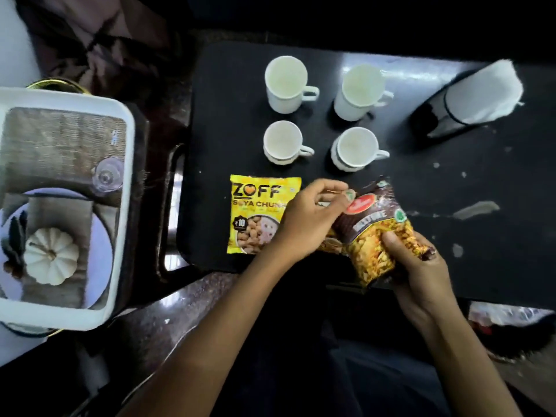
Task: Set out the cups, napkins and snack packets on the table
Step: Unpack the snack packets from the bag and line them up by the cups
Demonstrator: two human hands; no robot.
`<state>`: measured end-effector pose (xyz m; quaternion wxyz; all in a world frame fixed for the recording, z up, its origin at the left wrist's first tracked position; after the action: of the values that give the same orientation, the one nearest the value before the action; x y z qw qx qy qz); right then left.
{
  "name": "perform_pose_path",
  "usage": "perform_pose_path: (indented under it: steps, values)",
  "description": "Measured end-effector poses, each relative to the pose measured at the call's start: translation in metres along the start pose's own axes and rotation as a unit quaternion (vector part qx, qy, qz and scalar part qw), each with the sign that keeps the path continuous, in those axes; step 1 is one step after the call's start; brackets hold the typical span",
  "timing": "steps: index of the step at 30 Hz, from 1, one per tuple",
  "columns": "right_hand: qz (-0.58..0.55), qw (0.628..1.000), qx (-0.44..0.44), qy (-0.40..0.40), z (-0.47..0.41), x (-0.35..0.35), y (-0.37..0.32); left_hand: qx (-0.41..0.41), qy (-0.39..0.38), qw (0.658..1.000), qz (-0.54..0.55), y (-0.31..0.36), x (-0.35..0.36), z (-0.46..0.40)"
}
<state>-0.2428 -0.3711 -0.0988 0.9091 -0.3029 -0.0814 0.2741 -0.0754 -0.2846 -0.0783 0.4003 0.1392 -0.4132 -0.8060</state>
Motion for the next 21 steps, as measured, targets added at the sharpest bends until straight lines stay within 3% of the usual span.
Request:
perform_pose_path:
  steps: [3,6,9,11,13,15,18,21]
  values:
    - [-0.098,0.990,0.028,0.098,-0.014,-0.032,0.018,0.026,0.053,0.996,-0.062,-0.014,0.020,-0.002]
    - [-0.147,0.980,0.036,0.130,-0.026,-0.044,0.028,0.077,0.036,0.984,-0.158,-0.026,0.047,-0.001]
    - [-0.105,0.983,0.036,0.146,-0.035,-0.049,0.031,0.122,0.018,0.954,-0.274,-0.038,0.064,0.001]
    - [0.002,0.978,0.039,0.207,-0.035,-0.064,0.033,0.140,0.043,0.931,-0.334,-0.043,0.061,0.001]
    - [0.198,0.923,-0.011,0.331,-0.022,-0.087,0.017,0.166,0.083,0.903,-0.388,-0.042,0.052,0.001]
    - [0.352,0.843,-0.146,0.381,-0.008,-0.086,-0.016,0.180,0.099,0.877,-0.434,-0.043,0.043,-0.001]
    - [0.518,0.755,-0.294,0.275,-0.019,-0.050,-0.036,0.181,0.067,0.839,-0.509,-0.056,0.037,-0.009]
    - [0.677,0.640,-0.333,0.144,-0.044,-0.011,-0.024,0.178,0.028,0.801,-0.571,-0.071,0.033,-0.016]
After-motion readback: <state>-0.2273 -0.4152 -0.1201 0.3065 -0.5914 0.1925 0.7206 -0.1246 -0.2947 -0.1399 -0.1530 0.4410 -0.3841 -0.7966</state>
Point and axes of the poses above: each hand's wrist, its own z-axis away from the middle knuckle, its own x-axis out of the palm, y = z × x, the point moved 9 cm from there along -z, towards the middle knuckle, and after that the axes turned 13 degrees about z, right-handed, at the moved point
